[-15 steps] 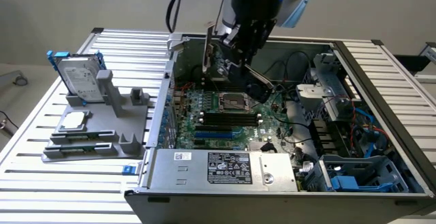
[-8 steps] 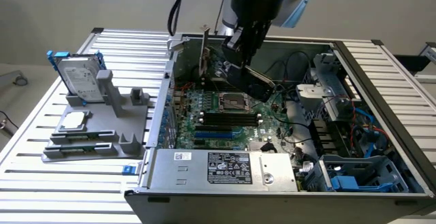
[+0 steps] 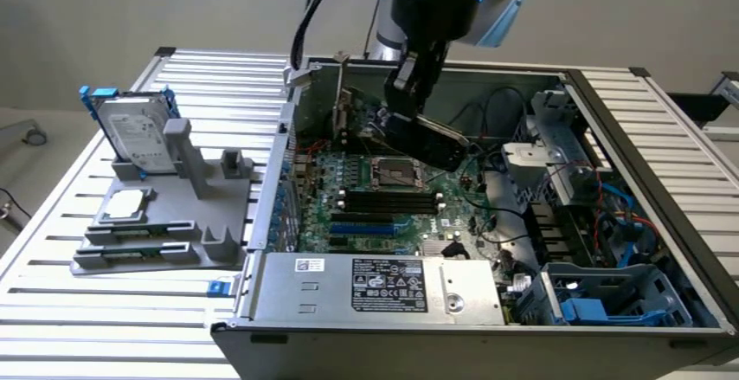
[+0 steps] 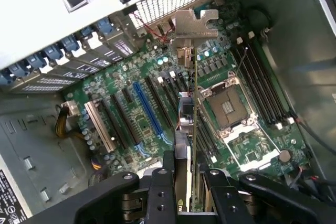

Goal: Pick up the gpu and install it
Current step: 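Insert the gpu into the slot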

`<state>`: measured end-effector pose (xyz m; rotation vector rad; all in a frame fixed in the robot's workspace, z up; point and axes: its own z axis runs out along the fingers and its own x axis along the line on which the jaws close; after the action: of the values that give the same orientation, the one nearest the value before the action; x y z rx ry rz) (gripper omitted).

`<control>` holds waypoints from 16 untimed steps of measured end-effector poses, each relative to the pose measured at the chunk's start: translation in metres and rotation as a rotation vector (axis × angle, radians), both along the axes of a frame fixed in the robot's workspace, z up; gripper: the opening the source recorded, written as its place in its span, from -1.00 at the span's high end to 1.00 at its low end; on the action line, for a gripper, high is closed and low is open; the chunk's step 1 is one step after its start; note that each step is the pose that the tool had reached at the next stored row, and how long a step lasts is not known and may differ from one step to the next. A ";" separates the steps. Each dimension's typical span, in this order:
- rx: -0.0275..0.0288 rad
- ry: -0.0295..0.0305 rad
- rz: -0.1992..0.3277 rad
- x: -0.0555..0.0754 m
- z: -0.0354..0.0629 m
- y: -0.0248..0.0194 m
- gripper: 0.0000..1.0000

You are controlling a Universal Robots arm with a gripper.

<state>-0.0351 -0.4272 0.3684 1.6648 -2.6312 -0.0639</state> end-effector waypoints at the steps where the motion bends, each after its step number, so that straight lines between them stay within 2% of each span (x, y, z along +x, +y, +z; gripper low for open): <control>1: 0.0001 -0.0016 0.018 0.000 -0.0006 0.0000 0.47; 3: 0.0000 -0.0049 0.056 0.000 -0.0015 0.0000 0.47; 12: -0.0002 -0.0292 0.218 0.000 -0.0050 0.0000 0.47; 14: -0.0009 -0.0381 0.255 0.000 -0.0056 0.0000 0.47; 16: -0.0021 -0.0525 0.283 0.000 -0.0063 0.0000 0.47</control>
<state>-0.0351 -0.4272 0.3621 2.0446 -2.3987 -0.0111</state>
